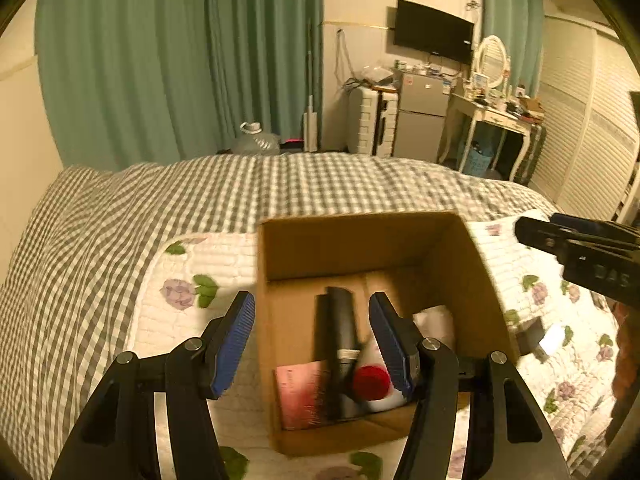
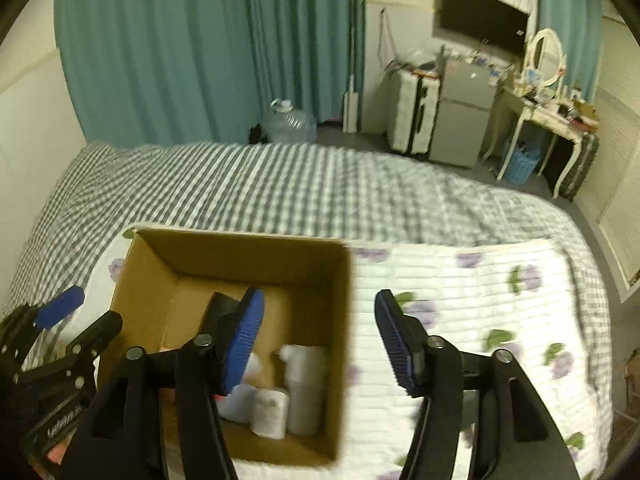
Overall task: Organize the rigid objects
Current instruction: 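Move both grippers back to the black power bank and white plug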
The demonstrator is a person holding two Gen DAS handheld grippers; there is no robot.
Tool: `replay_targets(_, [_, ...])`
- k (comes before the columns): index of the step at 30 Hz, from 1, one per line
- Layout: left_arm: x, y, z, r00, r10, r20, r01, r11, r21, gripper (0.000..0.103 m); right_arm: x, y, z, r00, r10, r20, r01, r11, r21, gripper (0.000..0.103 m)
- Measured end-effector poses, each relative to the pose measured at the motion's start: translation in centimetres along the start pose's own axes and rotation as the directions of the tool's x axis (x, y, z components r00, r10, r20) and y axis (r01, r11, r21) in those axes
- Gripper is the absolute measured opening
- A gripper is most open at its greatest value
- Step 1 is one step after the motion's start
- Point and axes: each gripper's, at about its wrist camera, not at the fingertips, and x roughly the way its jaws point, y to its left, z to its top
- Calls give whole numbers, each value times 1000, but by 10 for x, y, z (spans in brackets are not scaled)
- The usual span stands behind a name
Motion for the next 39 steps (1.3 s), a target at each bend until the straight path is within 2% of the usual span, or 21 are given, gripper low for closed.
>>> replay_targets(7, [-30, -61, 7, 999, -47, 13, 47, 998, 52, 62, -56, -66, -24, 997, -82, 12, 82, 996, 20, 63])
replay_targets(11, [-33, -102, 0, 997, -81, -16, 82, 994, 68, 62, -72, -106, -45, 995, -104, 2, 104, 994, 45, 64])
replay_targets(14, [-26, -136, -15, 992, -107, -66, 112, 990, 80, 62, -73, -127, -68, 992, -127, -16, 127, 992, 2, 64])
replay_targets(17, [-15, -173, -37, 985, -123, -123, 139, 982, 130, 62, -67, -144, -94, 989, -143, -39, 142, 989, -47, 64])
replay_targets(22, [6, -227, -69, 973, -122, -194, 165, 961, 223, 62, -46, -180, -130, 992, -102, -73, 100, 995, -24, 64])
replay_targets(25, [21, -244, -80, 973, -94, -210, 146, 959, 244, 62, -24, -193, -150, 991, -87, -102, 85, 996, -20, 64])
replay_targets(29, [45, -252, -93, 969, -48, -244, 108, 965, 238, 62, 12, -200, -169, 982, -25, -185, 28, 1000, 12, 64])
replay_targets(32, [56, -259, -97, 964, -25, -263, 89, 969, 233, 62, 34, -192, -173, 970, 6, -242, -11, 1000, -19, 64])
replay_targets(36, [60, -260, -91, 968, -7, -252, 65, 972, 225, 62, 55, -189, -175, 961, 38, -275, -46, 999, -22, 64])
replay_targets(39, [60, -260, -88, 972, 6, -236, 48, 974, 222, 62, 64, -192, -175, 962, 36, -272, -39, 999, -5, 62])
